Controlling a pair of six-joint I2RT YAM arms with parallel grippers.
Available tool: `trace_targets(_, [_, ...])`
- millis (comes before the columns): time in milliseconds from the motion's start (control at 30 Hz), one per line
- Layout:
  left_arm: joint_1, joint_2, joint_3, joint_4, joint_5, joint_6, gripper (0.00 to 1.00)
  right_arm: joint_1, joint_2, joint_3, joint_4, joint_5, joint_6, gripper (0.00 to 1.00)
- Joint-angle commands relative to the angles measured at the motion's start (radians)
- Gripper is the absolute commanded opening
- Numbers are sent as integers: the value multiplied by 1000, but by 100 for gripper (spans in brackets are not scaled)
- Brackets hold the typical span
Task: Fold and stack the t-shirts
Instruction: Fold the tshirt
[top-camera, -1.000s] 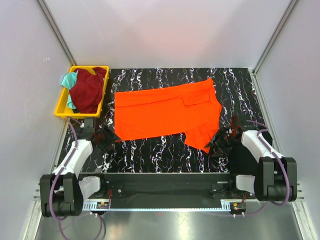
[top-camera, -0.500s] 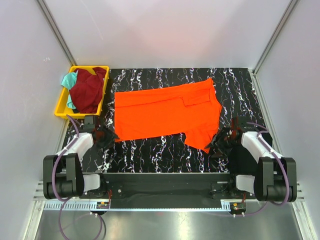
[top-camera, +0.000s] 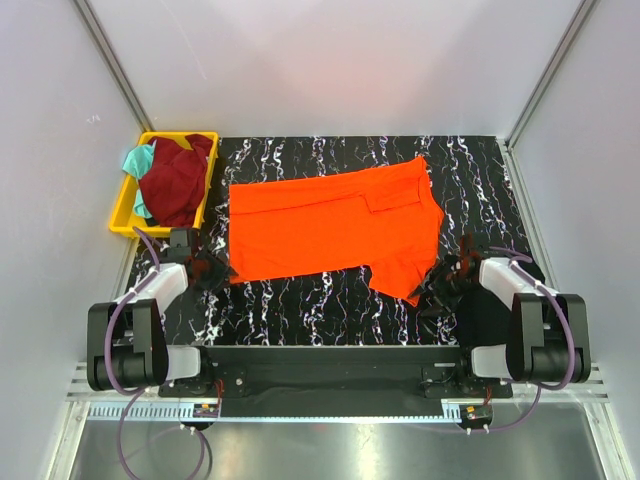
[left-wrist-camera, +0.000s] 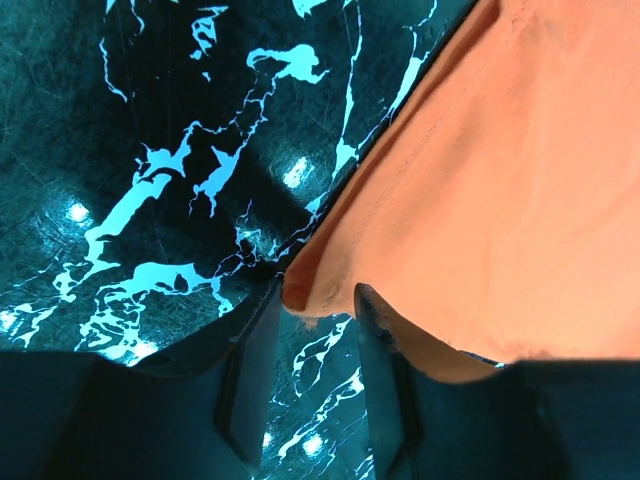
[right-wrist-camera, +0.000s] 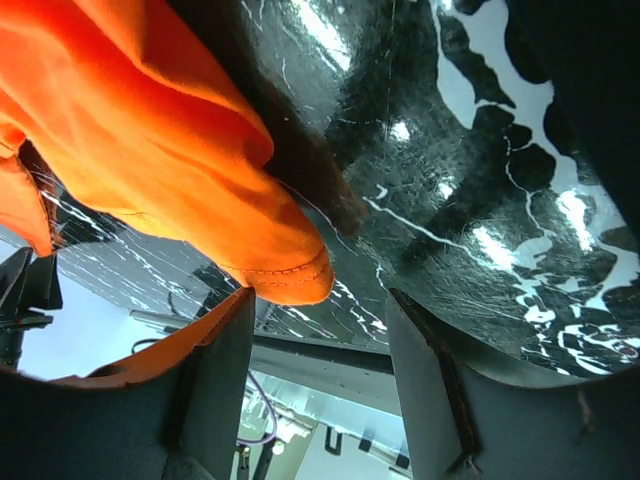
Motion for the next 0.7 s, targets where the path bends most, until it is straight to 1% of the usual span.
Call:
trace_targets(0, [3,-4,0,22,-19,2,39,-7,19,19,31,-19,11,62])
trace_targets(67, [3,2,1,23,-20,14,34,-7,27,22,34,-8,14,61])
trace_targets(100, [2,8,9,23,-16,21,28,-7,28,23,34,-4,18,61])
trace_targets(133, [3,19,15,23,-13,31,25,-7,34,25,40,5,21,60])
trace_targets(167, [3,24,20,23,-7,34,22,-7,39,26,44,7,26,57])
trace_targets(200, [3,28,24,22,-4,37,16,-7,44,28,45,10,31,55])
trace_targets(267, [3,30,30,20,2,47,11,-7,53,28,53,19,38,53])
trace_targets(300, [3,31,32,19,3,50,8,-7,56,28,63,22,41,48])
trace_targets(333, [3,30,35,19,4,57,0,-7,62,28,70,30,43,46])
trace_targets(400, [3,30,40,19,11,67,0,-7,71,26,79,36,44,39])
trace_targets(433, [3,30,43,17,13,77,0,-7,76,31,86,38,44,29])
trace_targets(500, [2,28,44,11,16,85,0,-7,77,39,90,42,29,17])
trace_targets(533, [3,25,44,10,19,93,0,-7,73,43,87,45,25,4])
trace_targets(567, [3,22,43,6,17,96,0,-7,70,43,83,45,21,0])
trace_targets(667, [3,-1,37,-4,11,108,0,-7,42,43,35,42,23,0])
